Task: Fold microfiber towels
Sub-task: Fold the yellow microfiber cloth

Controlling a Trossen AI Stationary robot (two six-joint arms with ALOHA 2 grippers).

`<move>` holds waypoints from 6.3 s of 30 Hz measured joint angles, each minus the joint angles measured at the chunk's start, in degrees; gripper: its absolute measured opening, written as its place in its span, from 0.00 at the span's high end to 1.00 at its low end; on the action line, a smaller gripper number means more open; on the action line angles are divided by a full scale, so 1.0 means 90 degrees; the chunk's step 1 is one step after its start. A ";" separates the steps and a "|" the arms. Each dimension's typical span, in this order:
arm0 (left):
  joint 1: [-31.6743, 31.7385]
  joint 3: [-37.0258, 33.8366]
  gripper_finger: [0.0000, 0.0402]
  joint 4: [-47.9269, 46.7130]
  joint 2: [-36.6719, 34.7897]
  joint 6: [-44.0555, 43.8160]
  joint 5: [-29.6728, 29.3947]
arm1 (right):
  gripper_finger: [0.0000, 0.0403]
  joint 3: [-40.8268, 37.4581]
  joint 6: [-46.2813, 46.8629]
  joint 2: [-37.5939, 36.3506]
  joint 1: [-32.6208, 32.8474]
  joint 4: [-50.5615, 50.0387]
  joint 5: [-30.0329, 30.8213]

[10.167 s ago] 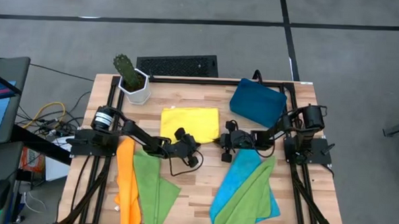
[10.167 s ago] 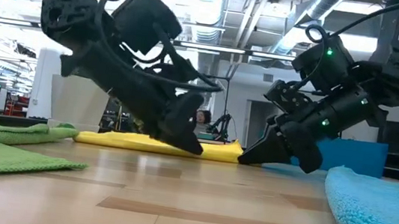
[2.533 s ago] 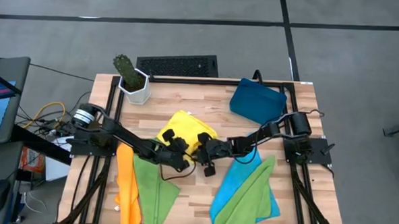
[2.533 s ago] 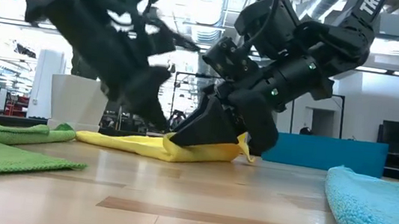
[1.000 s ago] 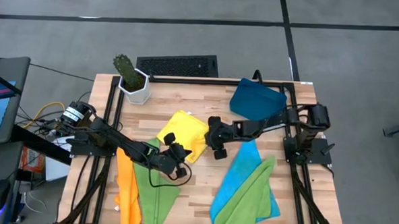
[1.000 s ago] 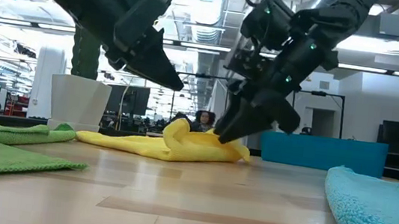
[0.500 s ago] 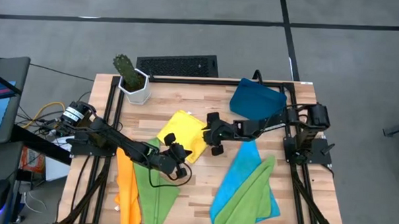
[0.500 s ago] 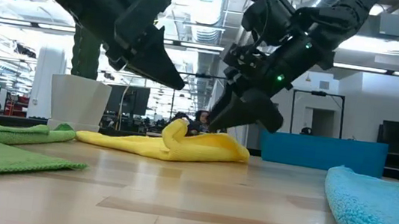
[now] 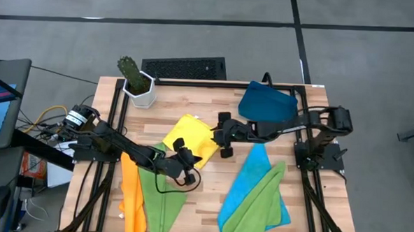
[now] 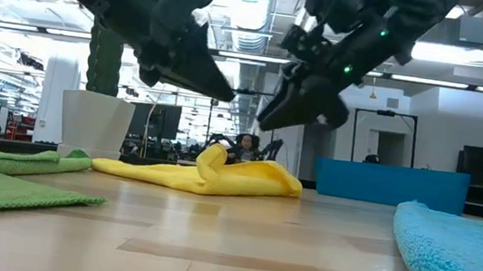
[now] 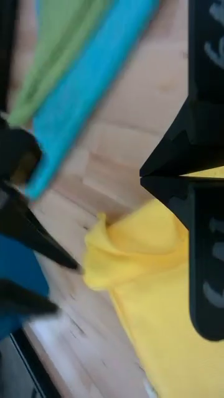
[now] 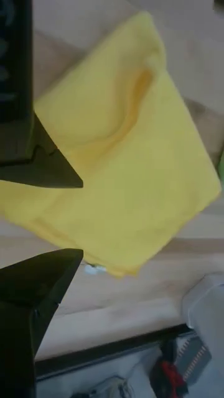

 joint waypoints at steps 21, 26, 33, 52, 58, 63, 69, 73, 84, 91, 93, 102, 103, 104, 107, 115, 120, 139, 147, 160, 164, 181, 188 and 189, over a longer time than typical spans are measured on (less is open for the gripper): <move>0.0234 0.0079 0.50 -0.0446 0.0716 -0.0575 0.0110 | 0.52 0.0001 0.0699 -0.0313 0.0060 -0.0997 0.0004; 0.0347 0.0308 0.54 -0.0458 0.0857 -0.0376 0.0036 | 0.52 0.0001 0.0805 -0.0311 0.0063 -0.1011 -0.0009; 0.0361 0.0376 0.71 -0.0616 0.0853 -0.0277 0.0199 | 0.52 0.0001 0.0808 -0.0309 0.0063 -0.1084 -0.0009; 0.0366 0.0372 0.99 -0.1041 0.0850 -0.0750 -0.0037 | 0.52 -0.0005 0.1022 -0.0072 0.0101 -0.1035 -0.0444; 0.0364 0.0370 0.99 -0.1416 0.0773 -0.0903 -0.0067 | 0.52 -0.0021 0.0982 0.0265 0.0104 -0.1053 -0.0349; 0.0364 0.0369 1.00 -0.1817 0.0708 -0.1080 -0.0217 | 0.52 -0.0006 0.0962 0.0301 0.0102 -0.0970 -0.0332; 0.0361 0.0369 1.00 -0.1978 0.0702 -0.1085 -0.0269 | 0.52 0.0011 0.0963 0.0175 0.0137 -0.1061 -0.0319; 0.0361 0.0369 1.00 -0.2042 0.0702 -0.1102 -0.0288 | 0.52 -0.0004 0.0969 0.0215 0.0276 -0.1353 -0.0317; 0.0361 0.0369 1.00 -0.2046 0.0702 -0.1104 -0.0304 | 0.52 -0.0807 0.1295 0.0266 0.0930 -0.0516 0.1102; 0.0361 0.0369 1.00 -0.2044 0.0702 -0.1199 -0.0301 | 0.52 -0.1186 0.1338 0.0337 0.1078 0.0460 0.1187; 0.0361 0.0369 1.00 -0.2039 0.0702 -0.1206 -0.0301 | 0.52 -0.1281 0.1349 0.0337 0.1060 0.0564 0.1186; 0.0361 0.0369 1.00 -0.2042 0.0702 -0.1270 -0.0299 | 0.60 -0.1453 0.1359 0.0427 0.1020 0.0920 0.1178; 0.0361 0.0369 1.00 -0.2040 0.0702 -0.1270 -0.0299 | 0.61 -0.1451 0.1359 0.0427 0.1020 0.0955 0.1131; 0.0361 0.0369 1.00 -0.2041 0.0702 -0.1270 -0.0299 | 0.62 -0.1449 0.1359 0.0425 0.1018 0.0961 0.1073; 0.0361 0.0369 1.00 -0.2039 0.0702 -0.1270 -0.0299 | 0.65 -0.1449 0.1355 0.0425 0.1017 0.0957 0.1016; 0.0361 0.0369 1.00 -0.2040 0.0702 -0.1270 -0.0299 | 0.69 -0.1438 0.1313 0.0529 0.0967 0.1119 0.0993; 0.0360 0.0369 1.00 -0.2038 0.0702 -0.1267 -0.0299 | 0.74 -0.1416 0.1294 0.0746 0.0976 0.1260 0.1005; 0.0360 0.0369 1.00 -0.2044 0.0702 -0.1267 -0.0295 | 0.97 -0.1427 0.0513 0.0216 0.0585 0.1311 0.1506; 0.0359 0.0369 1.00 -0.2044 0.0702 -0.1279 -0.0248 | 0.88 -0.1427 0.0509 0.0214 0.0093 0.1615 0.0992; 0.0359 0.0369 1.00 -0.2044 0.0702 -0.1296 -0.0233 | 0.78 -0.1427 0.0521 0.0214 -0.0517 0.1784 0.0154; 0.0361 0.0369 1.00 -0.2049 0.0702 -0.1294 -0.0233 | 0.69 -0.1427 0.0572 0.0185 -0.0624 0.1736 0.0181; 0.0359 0.0372 1.00 -0.2292 0.0702 -0.1316 -0.0211 | 0.62 -0.2770 0.1946 -0.0388 0.0269 0.2194 0.0604; 0.0361 0.0372 1.00 -0.2322 0.0702 -0.1367 -0.0211 | 0.63 -0.2445 0.1320 0.0524 0.0487 0.2812 0.1355; 0.0361 0.0372 1.00 -0.2321 0.0702 -0.1369 -0.0211 | 0.63 -0.2370 0.1247 0.0616 0.0462 0.2815 0.1403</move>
